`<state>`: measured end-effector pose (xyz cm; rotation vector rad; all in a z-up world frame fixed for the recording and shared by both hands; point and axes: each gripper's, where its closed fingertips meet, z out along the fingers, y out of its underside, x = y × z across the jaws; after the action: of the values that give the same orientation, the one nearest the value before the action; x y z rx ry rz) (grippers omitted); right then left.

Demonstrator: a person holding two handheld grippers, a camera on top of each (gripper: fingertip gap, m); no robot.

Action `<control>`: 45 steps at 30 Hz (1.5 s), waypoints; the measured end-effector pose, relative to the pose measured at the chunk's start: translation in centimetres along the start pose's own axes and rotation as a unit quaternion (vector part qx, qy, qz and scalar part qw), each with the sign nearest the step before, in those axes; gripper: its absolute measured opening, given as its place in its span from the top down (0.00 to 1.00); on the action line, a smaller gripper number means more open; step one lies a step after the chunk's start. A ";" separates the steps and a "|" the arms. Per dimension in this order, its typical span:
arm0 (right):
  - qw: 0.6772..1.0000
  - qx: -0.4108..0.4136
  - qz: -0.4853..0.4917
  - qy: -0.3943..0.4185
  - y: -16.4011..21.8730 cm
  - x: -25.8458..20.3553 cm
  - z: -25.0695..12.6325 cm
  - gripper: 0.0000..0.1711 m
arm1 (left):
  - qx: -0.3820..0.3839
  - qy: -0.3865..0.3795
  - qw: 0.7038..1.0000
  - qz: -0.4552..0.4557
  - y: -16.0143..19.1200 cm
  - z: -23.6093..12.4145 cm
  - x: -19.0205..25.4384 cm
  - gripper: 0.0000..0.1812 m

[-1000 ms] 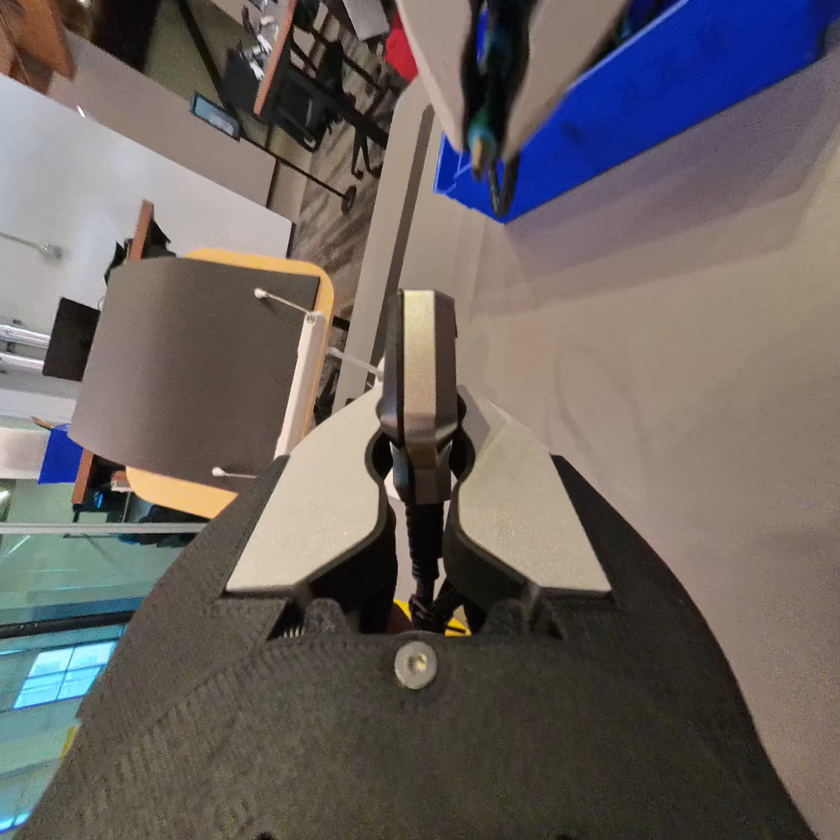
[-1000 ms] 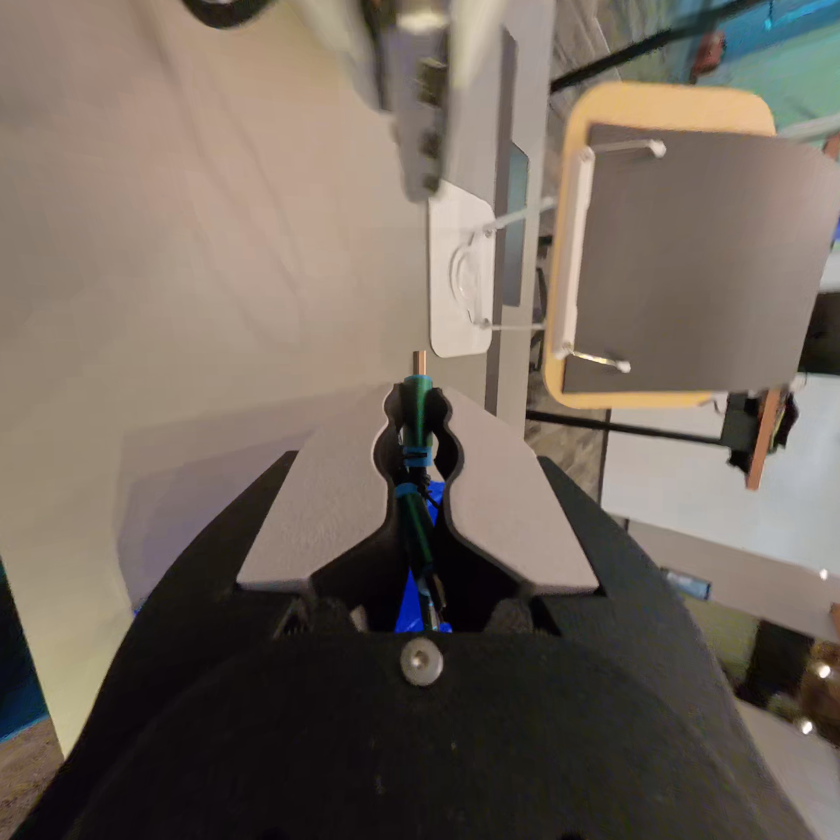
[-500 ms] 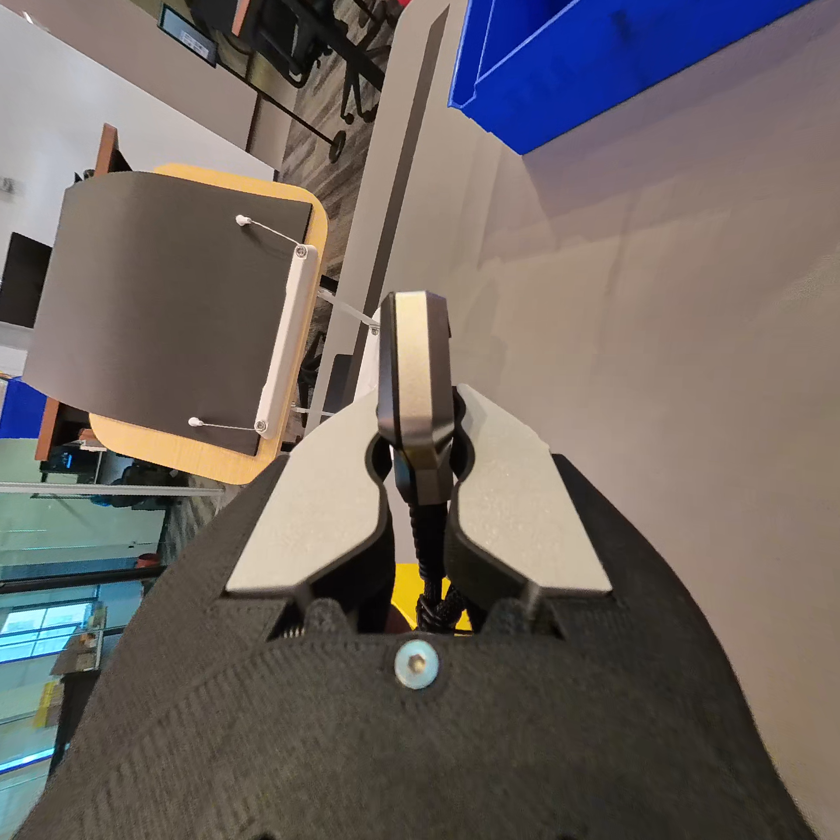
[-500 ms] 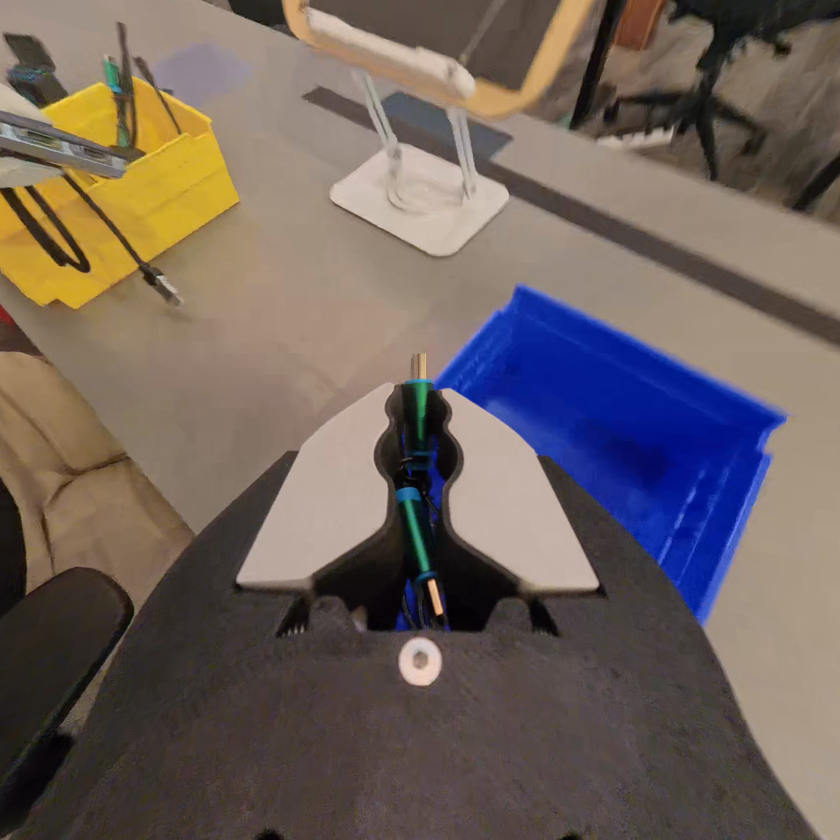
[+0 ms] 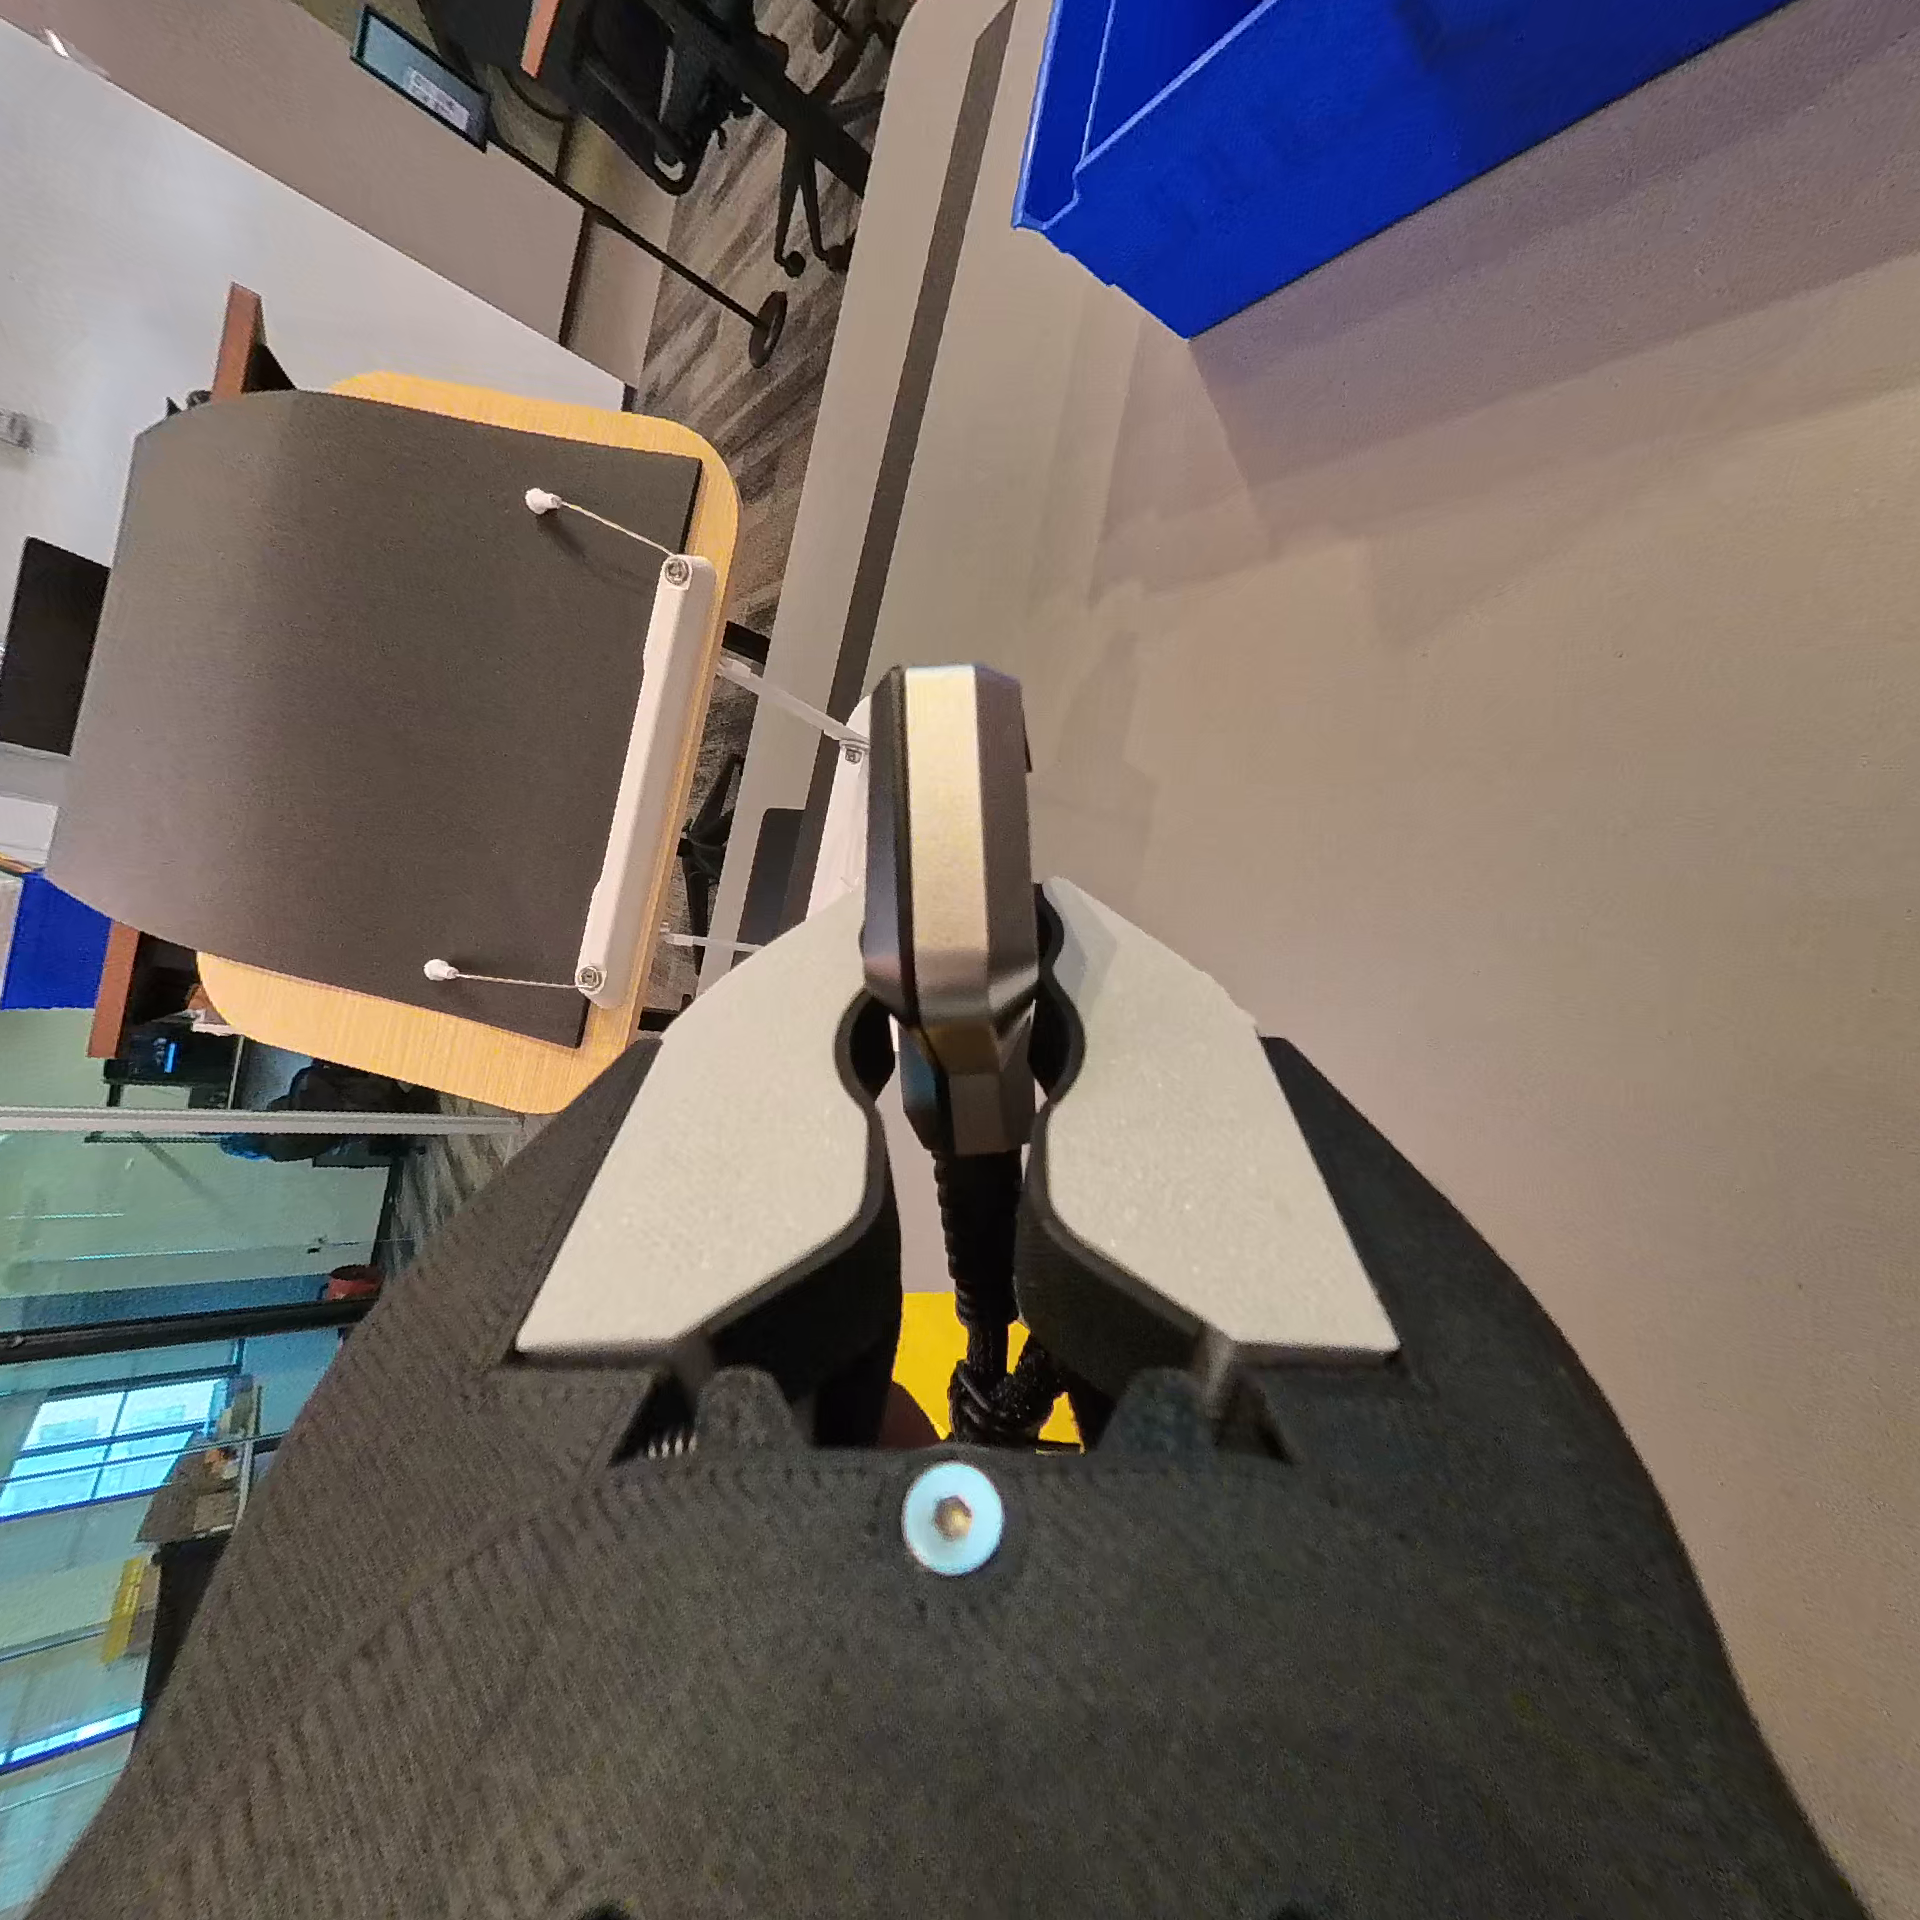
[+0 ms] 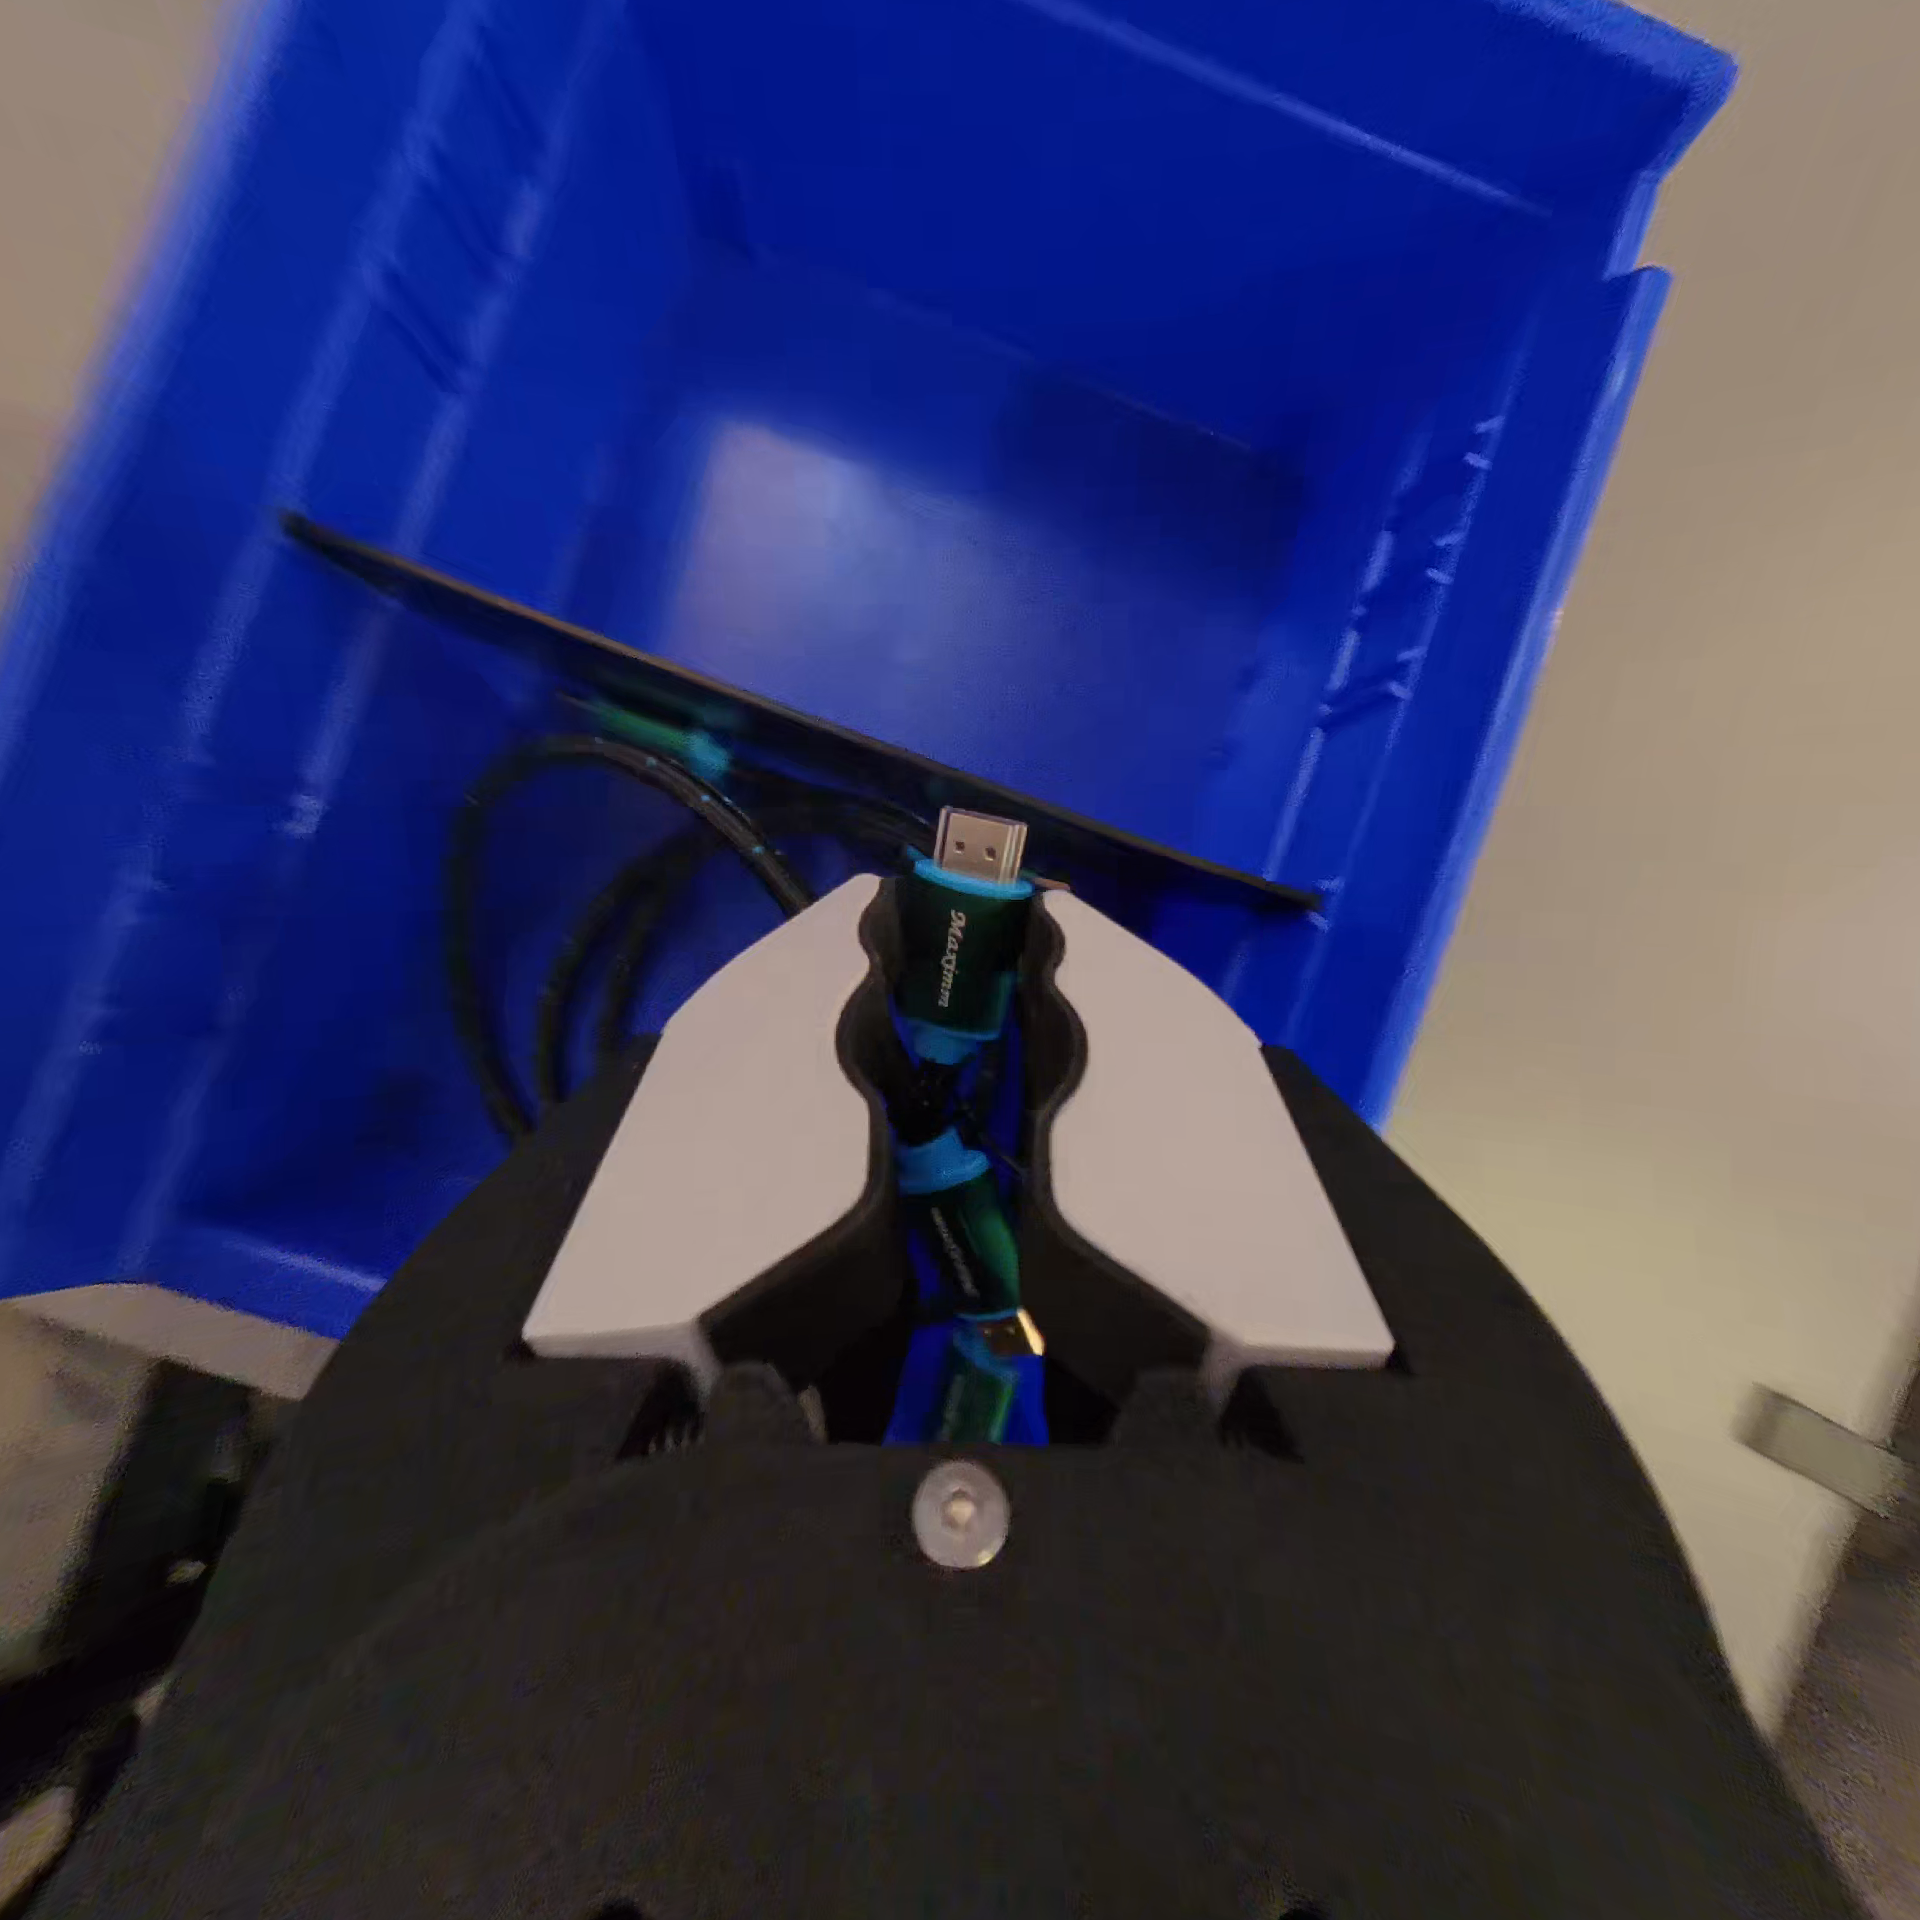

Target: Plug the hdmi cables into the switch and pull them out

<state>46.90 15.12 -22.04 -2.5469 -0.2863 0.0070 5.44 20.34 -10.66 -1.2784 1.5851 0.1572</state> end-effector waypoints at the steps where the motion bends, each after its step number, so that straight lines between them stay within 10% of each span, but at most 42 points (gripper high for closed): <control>1: 0.999 -0.019 -0.020 0.028 0.4 0.5 0.1 0.87 | 0.000 -0.001 1.000 -0.001 0.0 0.0 0.0 0.88; 9: 0.981 -0.016 -0.140 0.135 -2.0 0.0 -3.4 0.70 | 0.019 -0.004 1.000 -0.004 -0.2 -0.2 -0.2 0.88; 17: 0.873 0.266 -0.402 -0.068 -12.6 -23.2 -9.4 0.72 | 0.065 0.015 0.998 0.015 -2.2 -0.4 1.2 0.88; 25: 0.763 0.305 -0.563 -0.083 -15.2 -36.2 -7.0 0.73 | 0.110 0.031 0.993 0.023 -4.1 -1.7 2.0 0.88; 32: 0.742 0.301 -0.593 -0.084 -15.2 -37.8 -6.1 0.88 | 0.132 0.055 0.989 0.038 -4.5 -2.5 2.7 0.88; 45: 0.815 0.264 -0.512 -0.068 -16.1 -29.7 -9.0 0.88 | 0.146 -0.050 0.988 0.020 -5.0 -4.5 -2.3 0.86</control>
<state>15.23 17.23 -7.47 -1.5759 -1.4489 -0.1249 6.27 16.82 -4.55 -0.9957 1.4862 0.0121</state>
